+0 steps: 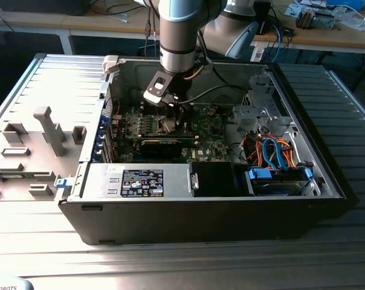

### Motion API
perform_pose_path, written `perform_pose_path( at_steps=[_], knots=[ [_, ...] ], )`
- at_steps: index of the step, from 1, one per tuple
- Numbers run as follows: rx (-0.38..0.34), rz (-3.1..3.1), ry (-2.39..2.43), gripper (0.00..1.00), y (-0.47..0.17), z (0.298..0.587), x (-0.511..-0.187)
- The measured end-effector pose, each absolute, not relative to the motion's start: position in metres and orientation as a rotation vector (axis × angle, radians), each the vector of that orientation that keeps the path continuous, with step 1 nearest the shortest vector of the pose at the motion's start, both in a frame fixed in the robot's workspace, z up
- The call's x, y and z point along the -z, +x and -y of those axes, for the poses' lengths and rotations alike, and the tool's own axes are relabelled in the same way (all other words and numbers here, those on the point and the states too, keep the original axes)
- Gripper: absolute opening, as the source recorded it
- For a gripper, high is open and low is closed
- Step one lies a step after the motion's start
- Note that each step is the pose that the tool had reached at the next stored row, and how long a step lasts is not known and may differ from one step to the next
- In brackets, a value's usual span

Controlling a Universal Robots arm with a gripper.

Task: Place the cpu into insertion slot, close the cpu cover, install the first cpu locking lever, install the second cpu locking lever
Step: 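Place the cpu into insertion slot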

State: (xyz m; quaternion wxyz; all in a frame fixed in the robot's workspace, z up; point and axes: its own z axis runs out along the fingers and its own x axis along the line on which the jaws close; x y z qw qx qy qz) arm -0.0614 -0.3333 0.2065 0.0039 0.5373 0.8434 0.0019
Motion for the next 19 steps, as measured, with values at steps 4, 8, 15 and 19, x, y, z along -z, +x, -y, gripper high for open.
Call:
perform_pose_path(
  at_steps=[4, 8, 15, 19],
  knots=[
    [-0.006, -2.643, 1.683, 0.54, -0.0614, 0.3346, -0.2041],
    [-0.005, -2.644, 1.683, 0.54, -0.0615, 0.335, -0.2031],
    [-0.006, -2.644, 1.683, 0.54, -0.0614, 0.3349, -0.2048],
    [-0.006, -2.644, 1.683, 0.54, -0.0614, 0.3355, -0.2058]
  ],
)
